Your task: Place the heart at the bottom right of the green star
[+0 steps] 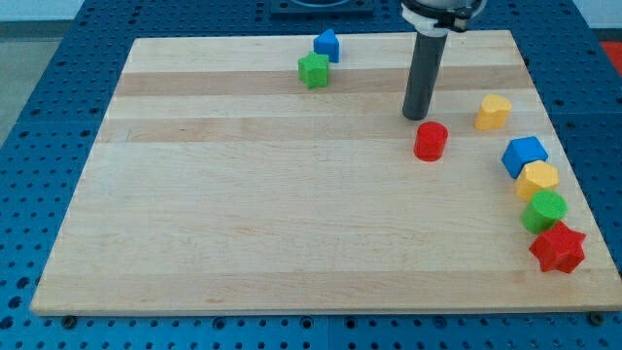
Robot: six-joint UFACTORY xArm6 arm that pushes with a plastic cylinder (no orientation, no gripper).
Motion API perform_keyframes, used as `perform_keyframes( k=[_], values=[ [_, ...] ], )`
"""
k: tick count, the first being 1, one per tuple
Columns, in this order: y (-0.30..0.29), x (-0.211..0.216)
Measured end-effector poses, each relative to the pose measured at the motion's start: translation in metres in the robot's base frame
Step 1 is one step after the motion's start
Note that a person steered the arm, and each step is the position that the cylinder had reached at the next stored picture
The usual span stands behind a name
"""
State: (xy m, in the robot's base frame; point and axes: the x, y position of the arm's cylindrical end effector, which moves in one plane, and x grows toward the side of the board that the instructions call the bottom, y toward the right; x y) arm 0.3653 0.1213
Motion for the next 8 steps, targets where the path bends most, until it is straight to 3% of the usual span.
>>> perform_keyframes(
  k=[4,5,6,7,8],
  values=[
    [-0.006,0.001],
    [0.018,-0.021],
    [0.094,-0.054],
    [0.167,-0.056],
    [0.167,-0.009]
  ],
)
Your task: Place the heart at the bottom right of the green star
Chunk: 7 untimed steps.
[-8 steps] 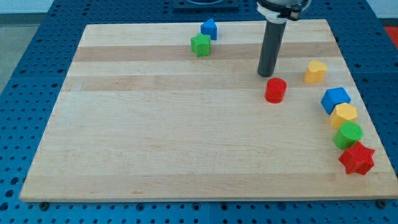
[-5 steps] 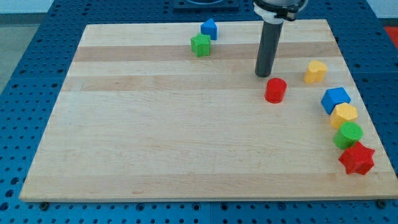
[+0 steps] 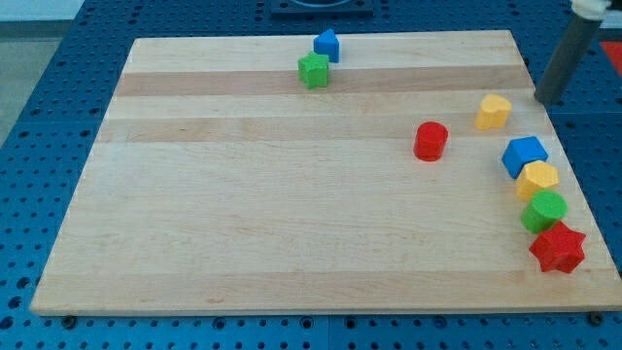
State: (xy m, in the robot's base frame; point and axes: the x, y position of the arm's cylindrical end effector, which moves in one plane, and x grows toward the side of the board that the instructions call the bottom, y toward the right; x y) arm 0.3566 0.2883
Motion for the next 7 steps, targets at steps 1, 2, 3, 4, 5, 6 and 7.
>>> perform_keyframes(
  k=[1,2,3,4,5,6,7],
  values=[
    [-0.069,0.013],
    [-0.128,0.019],
    [-0.106,0.054],
    [-0.129,0.054],
    [-0.147,0.054],
    [-0.147,0.054],
    [-0.147,0.059]
  ],
)
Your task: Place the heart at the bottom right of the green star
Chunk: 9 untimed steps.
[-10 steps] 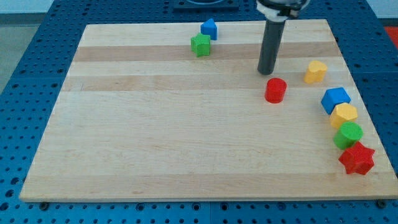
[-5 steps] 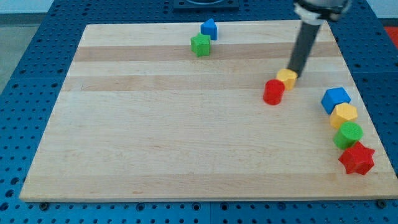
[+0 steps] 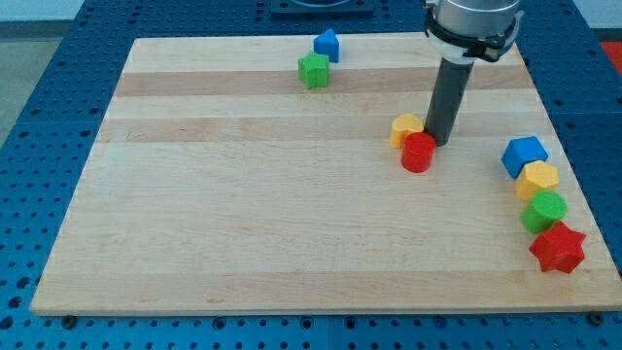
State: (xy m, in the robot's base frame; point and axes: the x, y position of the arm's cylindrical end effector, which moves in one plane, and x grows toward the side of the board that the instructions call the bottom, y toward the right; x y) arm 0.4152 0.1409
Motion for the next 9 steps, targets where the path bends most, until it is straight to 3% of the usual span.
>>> perform_keyframes(
  k=[2,4,5,6,8,9],
  values=[
    [-0.011,0.012],
    [-0.088,-0.102],
    [-0.053,-0.082],
    [0.032,-0.06],
    [-0.123,-0.062],
    [-0.13,-0.062]
  ],
)
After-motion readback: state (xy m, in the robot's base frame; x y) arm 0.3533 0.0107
